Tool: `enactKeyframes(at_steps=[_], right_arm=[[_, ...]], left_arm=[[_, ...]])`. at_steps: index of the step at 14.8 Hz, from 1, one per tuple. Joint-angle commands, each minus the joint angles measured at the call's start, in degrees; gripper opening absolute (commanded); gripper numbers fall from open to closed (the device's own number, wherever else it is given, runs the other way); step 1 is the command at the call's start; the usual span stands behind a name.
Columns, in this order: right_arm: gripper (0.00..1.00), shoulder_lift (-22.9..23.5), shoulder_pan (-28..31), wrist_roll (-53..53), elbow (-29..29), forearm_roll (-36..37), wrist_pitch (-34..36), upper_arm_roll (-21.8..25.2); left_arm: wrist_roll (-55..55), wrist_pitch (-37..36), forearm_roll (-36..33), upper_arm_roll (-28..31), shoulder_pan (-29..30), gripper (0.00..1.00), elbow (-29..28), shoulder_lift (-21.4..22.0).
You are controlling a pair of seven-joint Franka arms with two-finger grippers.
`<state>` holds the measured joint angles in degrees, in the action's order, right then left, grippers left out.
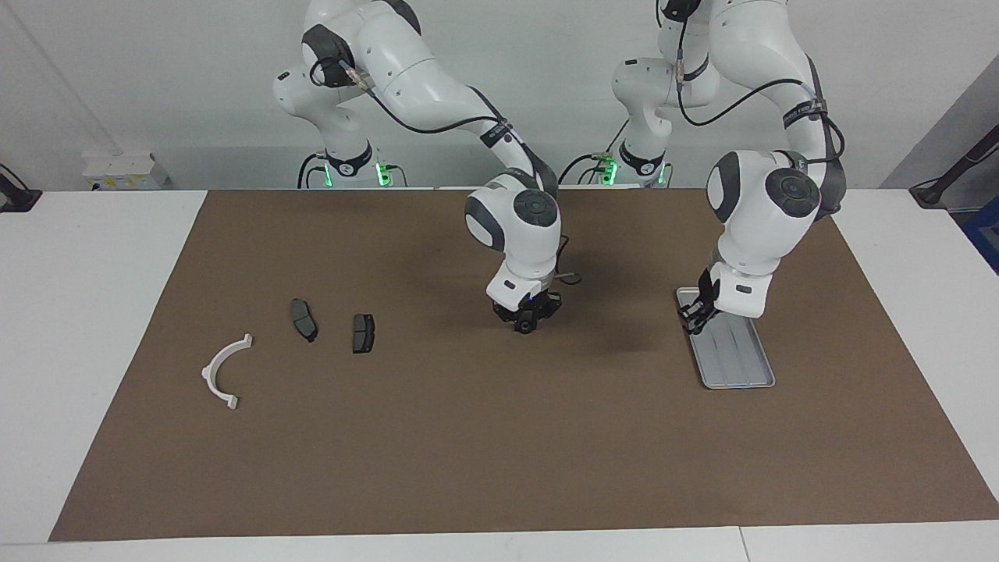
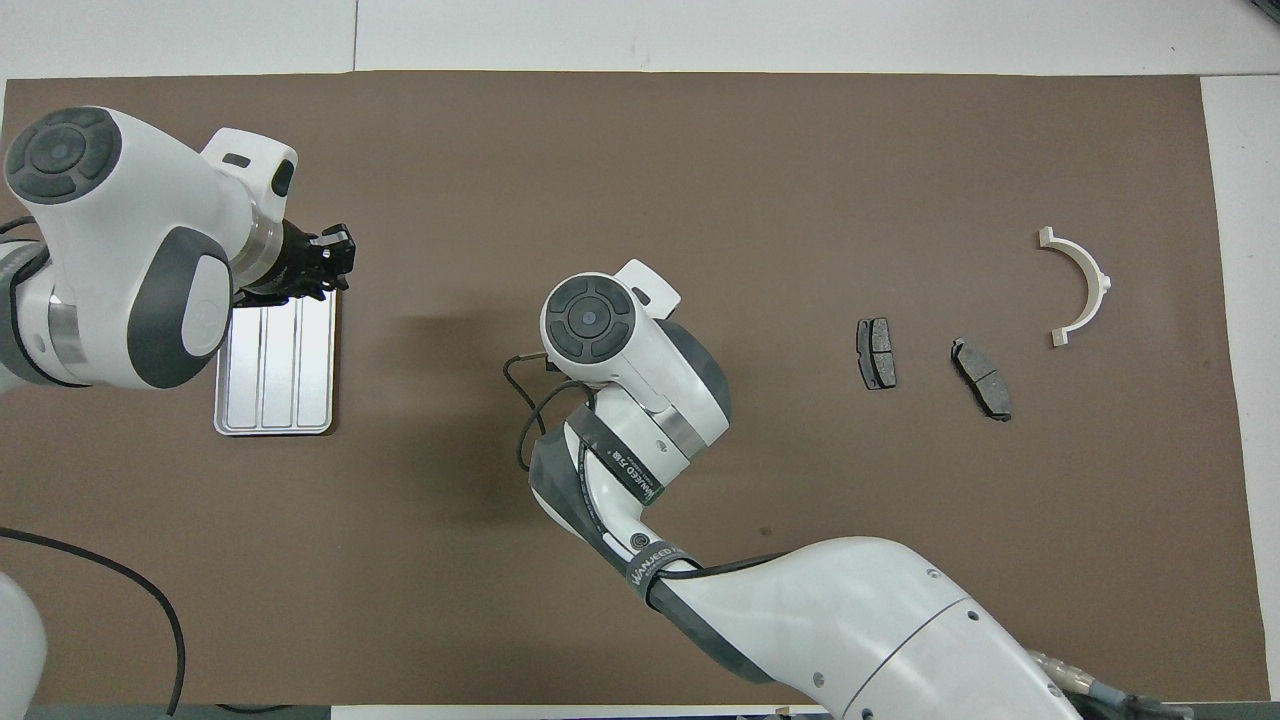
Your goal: Place bearing gear from tray to pile
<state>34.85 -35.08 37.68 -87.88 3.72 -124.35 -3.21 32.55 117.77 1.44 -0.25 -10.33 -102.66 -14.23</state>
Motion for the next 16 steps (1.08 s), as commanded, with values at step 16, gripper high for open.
enactKeyframes(at_steps=[16], right_arm=[[0.0, -14.54, 41.05, -58.85, -4.47, -3.02, 10.73, -0.04]], left_arm=[[31.44, 6.95, -3.9, 0.78, -25.8, 0.0, 12.13, -18.18]])
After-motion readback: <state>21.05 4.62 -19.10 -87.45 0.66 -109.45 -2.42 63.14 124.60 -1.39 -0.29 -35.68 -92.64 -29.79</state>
